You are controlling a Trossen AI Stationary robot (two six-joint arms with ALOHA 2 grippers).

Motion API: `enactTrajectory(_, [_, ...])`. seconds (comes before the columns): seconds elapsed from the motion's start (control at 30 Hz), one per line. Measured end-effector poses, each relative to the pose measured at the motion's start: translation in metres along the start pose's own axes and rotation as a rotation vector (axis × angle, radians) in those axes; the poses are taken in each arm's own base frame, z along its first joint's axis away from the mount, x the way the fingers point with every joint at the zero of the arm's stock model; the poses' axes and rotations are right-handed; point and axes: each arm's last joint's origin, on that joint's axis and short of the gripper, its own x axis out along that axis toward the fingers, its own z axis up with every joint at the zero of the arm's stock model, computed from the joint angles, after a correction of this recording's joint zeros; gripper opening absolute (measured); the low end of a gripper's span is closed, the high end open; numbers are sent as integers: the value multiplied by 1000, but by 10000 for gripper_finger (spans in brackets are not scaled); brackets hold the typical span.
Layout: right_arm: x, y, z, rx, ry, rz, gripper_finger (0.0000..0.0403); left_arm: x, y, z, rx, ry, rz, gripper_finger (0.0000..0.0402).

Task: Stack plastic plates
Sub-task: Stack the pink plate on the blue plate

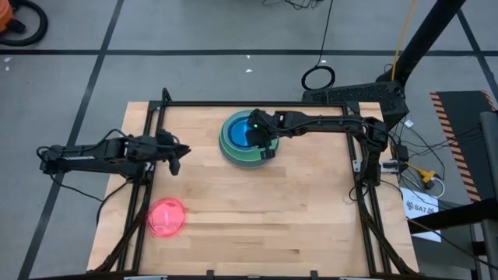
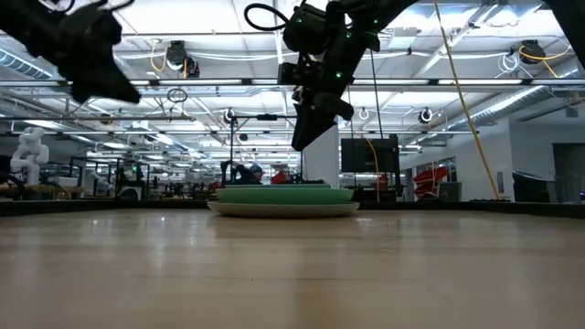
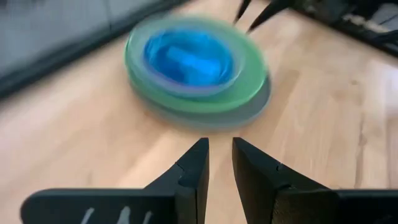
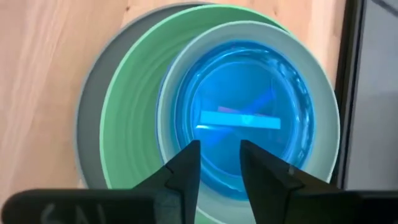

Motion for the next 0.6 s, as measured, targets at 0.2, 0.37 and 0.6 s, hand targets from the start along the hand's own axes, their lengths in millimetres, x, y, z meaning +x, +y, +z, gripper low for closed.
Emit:
enactTrajectory(0.2, [-1,8,3,88,9,21,101,4,5,-17,-203,198,88,77])
enactTrajectory(0.37, [-2,22,11,63,-2,41,96,15,-6,-24,-210,373,2,77])
enactTrajectory(0.6, [-4,34,15,59,10,67,95,21,-21,-41,-45,648,-149,76])
